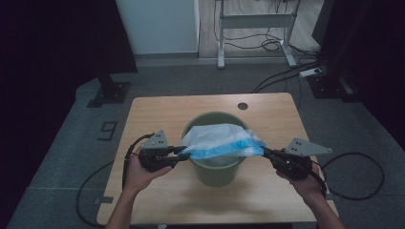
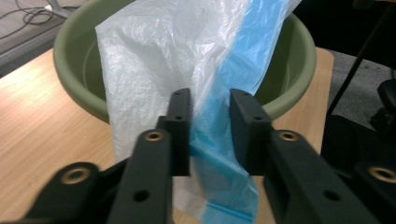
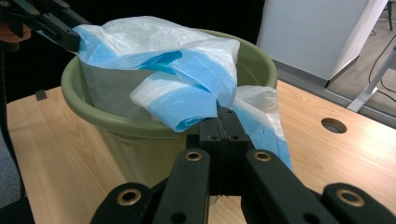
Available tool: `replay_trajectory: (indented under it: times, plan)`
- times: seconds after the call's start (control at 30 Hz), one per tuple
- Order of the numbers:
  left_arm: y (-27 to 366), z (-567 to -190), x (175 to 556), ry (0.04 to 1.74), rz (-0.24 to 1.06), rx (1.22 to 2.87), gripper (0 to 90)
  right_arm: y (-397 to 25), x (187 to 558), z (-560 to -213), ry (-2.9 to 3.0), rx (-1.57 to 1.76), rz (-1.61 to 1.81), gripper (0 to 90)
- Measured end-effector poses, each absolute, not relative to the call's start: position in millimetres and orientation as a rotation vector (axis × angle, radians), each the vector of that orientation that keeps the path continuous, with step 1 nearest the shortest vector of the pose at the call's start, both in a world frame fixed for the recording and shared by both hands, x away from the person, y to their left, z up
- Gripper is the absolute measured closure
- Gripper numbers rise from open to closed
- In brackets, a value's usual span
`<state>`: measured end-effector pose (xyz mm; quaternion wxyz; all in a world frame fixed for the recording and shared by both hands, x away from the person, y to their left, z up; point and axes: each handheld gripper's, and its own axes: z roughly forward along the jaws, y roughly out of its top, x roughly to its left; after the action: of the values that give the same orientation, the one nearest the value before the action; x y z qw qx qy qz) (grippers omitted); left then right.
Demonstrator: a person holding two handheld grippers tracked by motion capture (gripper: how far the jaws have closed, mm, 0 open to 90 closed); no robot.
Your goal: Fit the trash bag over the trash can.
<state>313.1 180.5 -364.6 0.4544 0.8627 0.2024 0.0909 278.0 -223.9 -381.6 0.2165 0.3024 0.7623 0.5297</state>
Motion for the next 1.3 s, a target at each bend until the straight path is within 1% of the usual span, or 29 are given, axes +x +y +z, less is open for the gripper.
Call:
replay_trajectory:
  times: [0.1, 0.17, 0.23, 0.33, 0.4, 0.47, 0.53, 0.57, 0.77, 1.0, 1.13, 1.3]
  plan:
    - [179, -363, 312, 0.486, 0.210, 2.119, 74.5, -225, 279, -381, 2.108, 0.842, 1.461, 88.9]
    - [179, -362, 312, 0.482, 0.183, 2.099, 79.3, -225, 279, -379, 2.100, 0.848, 1.459, 88.6]
    - [181, -362, 311, 0.479, 0.156, 2.068, 84.9, -226, 280, -377, 2.087, 0.863, 1.458, 84.7]
    - [184, -360, 309, 0.505, 0.167, 2.026, 87.2, -225, 283, -375, 2.072, 0.877, 1.460, 82.3]
    - [185, -360, 308, 0.527, 0.169, 1.994, 88.2, -225, 282, -375, 2.057, 0.880, 1.467, 75.5]
    - [186, -360, 308, 0.549, 0.156, 1.968, 88.8, -223, 281, -375, 2.045, 0.888, 1.468, 70.6]
    - [185, -360, 306, 0.567, 0.164, 1.956, 88.8, -222, 278, -375, 2.025, 0.896, 1.473, 62.2]
    - [184, -360, 305, 0.573, 0.167, 1.950, 88.9, -222, 277, -375, 2.016, 0.904, 1.474, 61.1]
    - [180, -360, 304, 0.609, 0.169, 1.912, 89.1, -222, 266, -372, 2.020, 0.897, 1.517, 58.5]
    - [175, -359, 305, 0.643, 0.185, 1.906, 89.1, -222, 257, -360, 1.949, 0.906, 1.525, 48.0]
    - [172, -360, 306, 0.659, 0.187, 1.891, 89.2, -227, 250, -349, 1.917, 0.903, 1.560, 47.1]
    - [164, -358, 306, 0.674, 0.186, 1.861, 89.2, -209, 244, -352, 1.984, 0.850, 1.561, 47.3]
